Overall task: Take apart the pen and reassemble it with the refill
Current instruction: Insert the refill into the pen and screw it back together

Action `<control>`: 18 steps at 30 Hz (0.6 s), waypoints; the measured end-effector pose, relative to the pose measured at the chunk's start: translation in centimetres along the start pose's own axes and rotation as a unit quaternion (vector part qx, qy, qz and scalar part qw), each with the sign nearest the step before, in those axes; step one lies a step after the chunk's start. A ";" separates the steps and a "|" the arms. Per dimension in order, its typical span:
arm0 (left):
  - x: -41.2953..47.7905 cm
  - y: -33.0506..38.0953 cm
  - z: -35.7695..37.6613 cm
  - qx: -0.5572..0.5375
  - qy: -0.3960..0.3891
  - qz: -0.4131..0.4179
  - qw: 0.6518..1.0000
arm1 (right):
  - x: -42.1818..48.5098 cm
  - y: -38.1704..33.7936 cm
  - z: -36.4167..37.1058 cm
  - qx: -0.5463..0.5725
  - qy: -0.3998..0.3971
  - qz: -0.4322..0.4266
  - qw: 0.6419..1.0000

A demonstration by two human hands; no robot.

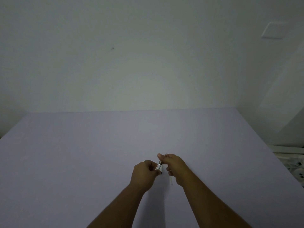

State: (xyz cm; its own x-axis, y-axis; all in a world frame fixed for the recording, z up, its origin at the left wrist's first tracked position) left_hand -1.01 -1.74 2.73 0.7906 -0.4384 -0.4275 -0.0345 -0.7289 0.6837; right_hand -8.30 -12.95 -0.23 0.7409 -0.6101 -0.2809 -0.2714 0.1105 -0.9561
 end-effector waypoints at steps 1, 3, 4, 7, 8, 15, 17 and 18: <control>0.1 0.0 0.0 0.002 0.002 -0.002 1.000 | 0.0 -0.1 0.1 0.019 -0.008 -0.009 1.000; 0.1 0.2 0.0 0.010 0.002 0.000 1.000 | 0.1 -0.3 0.1 0.013 -0.014 -0.028 0.999; 0.1 0.3 0.1 0.015 0.003 0.004 1.000 | 0.2 -0.3 -0.1 -0.004 -0.007 -0.025 1.000; 0.1 0.4 0.3 0.015 0.001 0.009 1.000 | 0.2 0.0 -0.3 -0.050 0.008 0.010 0.999; 0.1 0.4 0.2 0.011 0.003 0.006 1.000 | 0.2 0.1 -0.3 -0.044 0.003 0.017 0.999; 0.5 0.4 0.2 0.039 0.023 0.006 0.999 | 0.6 0.1 -0.5 -0.035 0.011 -0.003 0.999; 0.5 0.5 0.3 0.040 0.027 0.008 0.999 | 0.7 0.0 -0.6 -0.067 0.020 0.010 0.998; 0.6 0.5 0.2 0.039 0.028 0.007 0.999 | 0.8 -0.1 -0.6 -0.064 0.017 0.015 0.998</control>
State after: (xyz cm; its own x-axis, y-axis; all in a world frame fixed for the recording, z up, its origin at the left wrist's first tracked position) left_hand -0.69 -2.49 2.69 0.8227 -0.4204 -0.3828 -0.0920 -0.7628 0.6400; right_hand -8.07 -13.86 -0.34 0.7106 -0.6345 -0.3042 -0.3714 0.0291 -0.9280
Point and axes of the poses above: each hand's wrist, its own x-axis towards the middle knuckle, its own z-axis out of the palm, y = z × x, the point moved 7 cm from there along x, towards the middle knuckle, and after that the axes turned 14 degrees about -z, right-handed, at the moved point
